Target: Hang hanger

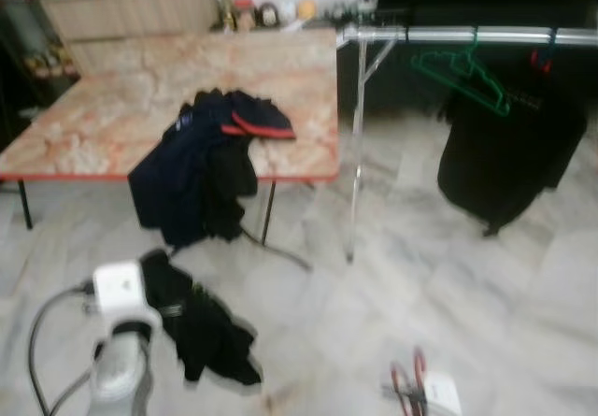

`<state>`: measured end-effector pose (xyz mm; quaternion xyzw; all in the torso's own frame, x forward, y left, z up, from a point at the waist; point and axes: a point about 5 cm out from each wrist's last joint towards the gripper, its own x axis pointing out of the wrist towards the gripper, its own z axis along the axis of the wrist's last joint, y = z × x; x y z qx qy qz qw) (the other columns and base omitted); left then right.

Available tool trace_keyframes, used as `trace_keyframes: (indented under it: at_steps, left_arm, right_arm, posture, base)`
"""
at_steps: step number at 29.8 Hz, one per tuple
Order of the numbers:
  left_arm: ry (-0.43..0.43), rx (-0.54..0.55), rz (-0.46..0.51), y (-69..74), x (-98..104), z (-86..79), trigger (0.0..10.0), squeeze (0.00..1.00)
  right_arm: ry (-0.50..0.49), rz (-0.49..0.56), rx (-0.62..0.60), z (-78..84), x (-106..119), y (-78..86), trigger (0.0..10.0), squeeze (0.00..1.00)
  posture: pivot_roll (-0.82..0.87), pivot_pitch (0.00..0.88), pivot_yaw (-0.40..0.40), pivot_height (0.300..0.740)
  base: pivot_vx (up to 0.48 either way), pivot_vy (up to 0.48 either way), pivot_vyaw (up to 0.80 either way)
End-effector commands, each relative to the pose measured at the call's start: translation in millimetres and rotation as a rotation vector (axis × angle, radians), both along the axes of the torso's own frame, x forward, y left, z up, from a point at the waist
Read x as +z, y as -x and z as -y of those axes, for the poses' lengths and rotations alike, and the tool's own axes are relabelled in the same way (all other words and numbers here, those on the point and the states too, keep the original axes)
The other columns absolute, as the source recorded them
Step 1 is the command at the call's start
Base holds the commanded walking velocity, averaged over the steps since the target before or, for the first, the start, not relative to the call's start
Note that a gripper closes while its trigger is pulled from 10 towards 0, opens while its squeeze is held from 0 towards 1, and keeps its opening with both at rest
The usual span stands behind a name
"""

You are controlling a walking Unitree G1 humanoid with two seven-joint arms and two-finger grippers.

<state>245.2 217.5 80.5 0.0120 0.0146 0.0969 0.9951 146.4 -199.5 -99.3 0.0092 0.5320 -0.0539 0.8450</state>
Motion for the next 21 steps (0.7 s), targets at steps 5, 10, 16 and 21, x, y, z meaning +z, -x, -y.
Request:
trace_keyframes:
  at_steps: [5, 10, 16, 21]
  left_arm:
    - [-0.011, 0.022, 0.036, -0.8, 8, -9.7, 10.0, 0.0]
    - [-0.011, 0.025, 0.043, -1.2, 10, -11.1, 10.0, 0.0]
    - [-0.004, -0.008, 0.078, -3.1, 19, -5.0, 10.0, 0.0]
    - [-0.009, -0.027, 0.125, -3.0, 31, -1.0, 10.0, 0.0]
  right_arm:
    - [-0.009, 0.028, 0.011, -5.3, 3, -9.7, 10.0, 0.0]
    - [-0.008, 0.028, 0.014, -5.4, 3, -9.7, 10.0, 0.0]
    - [-0.007, 0.032, 0.02, -4.0, 5, -13.4, 10.0, 0.0]
    - [-0.005, 0.045, 0.023, -2.4, 8, -21.9, 10.0, 0.0]
  posture:
    - [-0.04, 0.0, 0.047, 0.74]
    - [-0.04, 0.0, 0.047, 0.74]
    - [-0.04, 0.0, 0.044, 0.74]
    - [-0.03, 0.0, 0.042, 0.74]
  base:
    - [0.0, 0.434, 0.0]
    - [0.0, 0.386, 0.0]
    - [0.0, 0.0, 0.0]
    - [0.0, 0.0, 0.0]
